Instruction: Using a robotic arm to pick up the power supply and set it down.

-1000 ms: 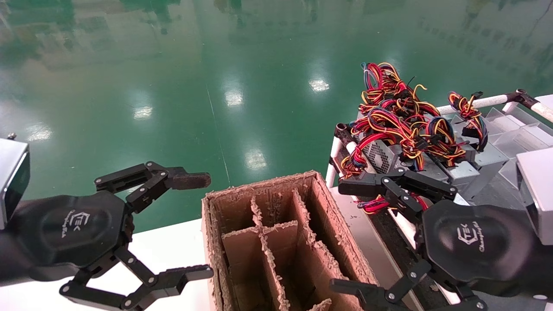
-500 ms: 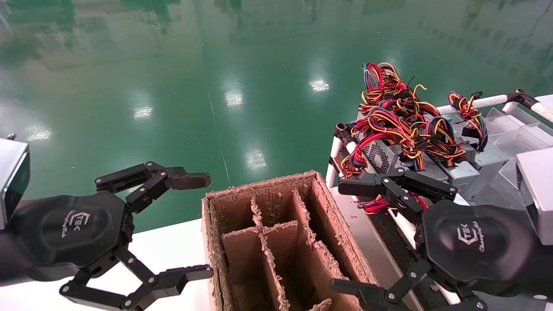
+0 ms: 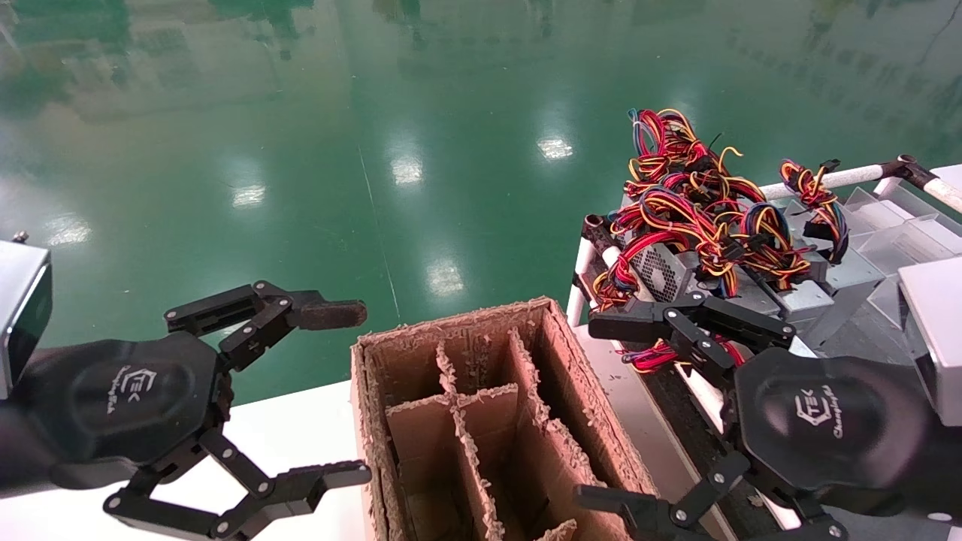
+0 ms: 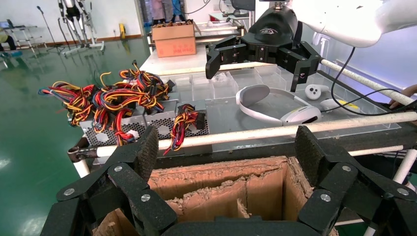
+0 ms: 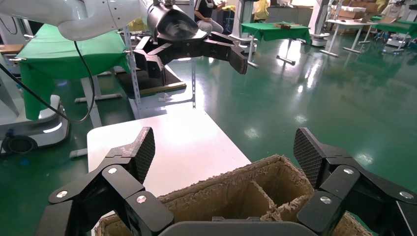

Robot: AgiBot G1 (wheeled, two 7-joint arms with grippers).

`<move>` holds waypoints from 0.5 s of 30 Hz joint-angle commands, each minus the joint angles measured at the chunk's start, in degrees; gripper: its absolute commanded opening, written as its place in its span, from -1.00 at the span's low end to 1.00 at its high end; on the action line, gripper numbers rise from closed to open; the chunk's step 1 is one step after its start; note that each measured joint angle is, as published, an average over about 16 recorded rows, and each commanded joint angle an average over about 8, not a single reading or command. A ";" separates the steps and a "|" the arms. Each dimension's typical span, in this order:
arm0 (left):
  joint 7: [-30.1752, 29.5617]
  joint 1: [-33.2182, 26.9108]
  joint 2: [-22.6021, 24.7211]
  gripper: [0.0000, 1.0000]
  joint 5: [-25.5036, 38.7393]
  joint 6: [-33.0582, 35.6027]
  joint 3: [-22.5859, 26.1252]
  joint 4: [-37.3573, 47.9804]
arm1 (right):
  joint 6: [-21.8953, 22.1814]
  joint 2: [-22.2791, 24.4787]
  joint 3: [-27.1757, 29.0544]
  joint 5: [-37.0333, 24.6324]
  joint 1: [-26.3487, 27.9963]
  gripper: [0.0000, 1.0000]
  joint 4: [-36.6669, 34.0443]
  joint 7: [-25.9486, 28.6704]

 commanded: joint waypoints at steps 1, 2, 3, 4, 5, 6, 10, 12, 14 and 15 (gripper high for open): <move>0.00 0.00 0.00 1.00 0.00 0.00 0.00 0.00 | 0.00 0.00 0.00 0.00 0.00 1.00 0.00 0.00; 0.00 0.00 0.00 1.00 0.00 0.00 0.00 0.00 | 0.00 0.00 0.00 0.00 0.00 1.00 0.00 0.00; 0.00 0.00 0.00 1.00 0.00 0.00 0.00 0.00 | 0.00 0.00 0.00 0.00 0.00 1.00 0.00 0.00; 0.00 0.00 0.00 1.00 0.00 0.00 0.00 0.00 | 0.00 0.00 0.00 0.00 0.00 1.00 0.00 0.00; 0.00 0.00 0.00 1.00 0.00 0.00 0.00 0.00 | 0.00 0.00 0.00 0.00 0.00 1.00 0.00 0.00; 0.00 0.00 0.00 1.00 0.00 0.00 0.00 0.00 | 0.00 0.00 0.00 0.00 0.00 1.00 0.00 0.00; 0.00 0.00 0.00 1.00 0.00 0.00 0.00 0.00 | 0.00 0.00 0.00 0.00 0.00 1.00 0.00 0.00; 0.00 0.00 0.00 1.00 0.00 0.00 0.00 0.00 | 0.00 0.00 0.00 0.00 0.00 1.00 0.00 0.00; 0.00 0.00 0.00 1.00 0.00 0.00 0.00 0.00 | 0.00 0.00 0.00 0.00 0.00 1.00 0.00 0.00; 0.00 0.00 0.00 1.00 0.00 0.00 0.00 0.00 | 0.00 0.00 0.00 0.00 0.00 1.00 0.00 0.00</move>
